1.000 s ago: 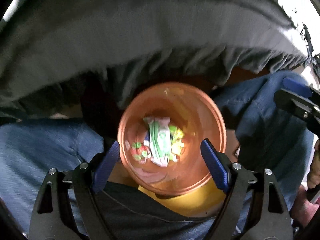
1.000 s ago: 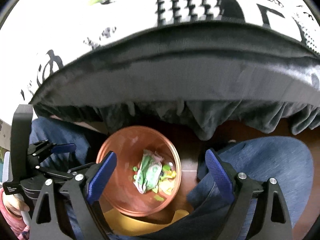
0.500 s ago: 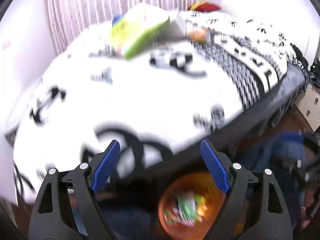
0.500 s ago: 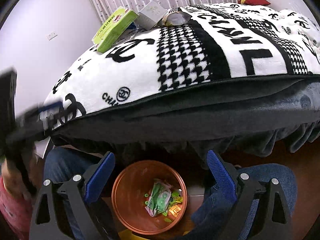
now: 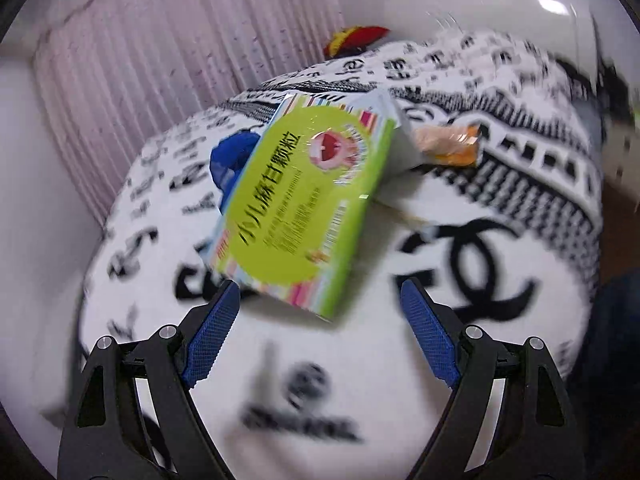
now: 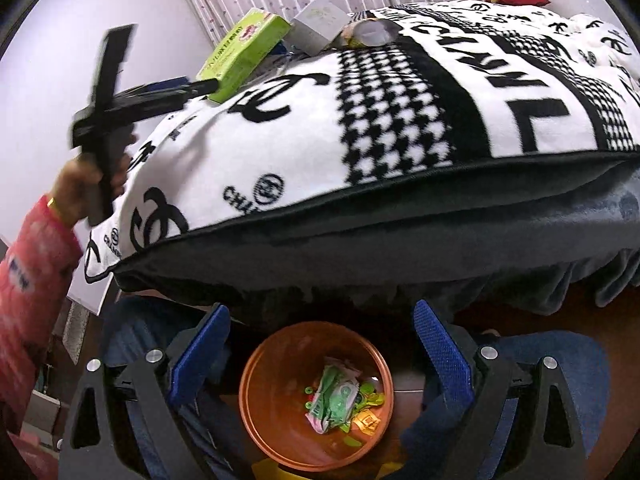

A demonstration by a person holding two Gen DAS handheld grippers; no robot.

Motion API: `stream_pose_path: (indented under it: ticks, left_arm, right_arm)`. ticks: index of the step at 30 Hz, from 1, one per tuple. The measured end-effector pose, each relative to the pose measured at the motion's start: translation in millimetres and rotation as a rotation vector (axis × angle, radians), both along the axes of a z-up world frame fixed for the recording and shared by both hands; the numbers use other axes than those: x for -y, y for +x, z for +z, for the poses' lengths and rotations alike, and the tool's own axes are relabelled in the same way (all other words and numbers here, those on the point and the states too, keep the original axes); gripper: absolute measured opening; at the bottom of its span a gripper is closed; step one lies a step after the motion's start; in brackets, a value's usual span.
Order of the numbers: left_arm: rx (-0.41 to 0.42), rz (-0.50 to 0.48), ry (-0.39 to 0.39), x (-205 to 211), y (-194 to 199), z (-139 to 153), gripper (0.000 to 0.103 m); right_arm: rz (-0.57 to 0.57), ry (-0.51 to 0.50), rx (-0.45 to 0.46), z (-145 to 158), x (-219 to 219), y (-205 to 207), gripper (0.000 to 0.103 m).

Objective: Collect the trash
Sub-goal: 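Reach to the bed and grasp the green medicine box with the left gripper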

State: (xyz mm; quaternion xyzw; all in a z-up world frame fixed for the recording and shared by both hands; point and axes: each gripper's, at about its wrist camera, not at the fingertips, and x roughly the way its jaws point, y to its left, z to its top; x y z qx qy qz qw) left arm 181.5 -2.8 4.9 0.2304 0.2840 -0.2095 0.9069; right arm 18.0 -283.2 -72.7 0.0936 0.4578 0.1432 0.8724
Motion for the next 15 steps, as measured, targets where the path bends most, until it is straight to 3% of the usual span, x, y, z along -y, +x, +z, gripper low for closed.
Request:
stream_pose_path:
  ticks: [3,8,15]
  left_arm:
    - [0.047,-0.054,0.108,2.7,14.9,-5.5,0.081]
    - [0.014,-0.159,0.138,-0.3,34.9,-8.9,0.081]
    - [-0.020,-0.271,0.116,-1.1,54.2,-5.1,0.081]
  right_arm:
    - [0.010,0.005,0.001,1.8,-4.1,5.9,0.092]
    - [0.003,0.018,-0.012,0.9,-7.3,20.6,0.092]
    - [-0.004,0.013,-0.039,-3.8,-12.3,38.3,0.092]
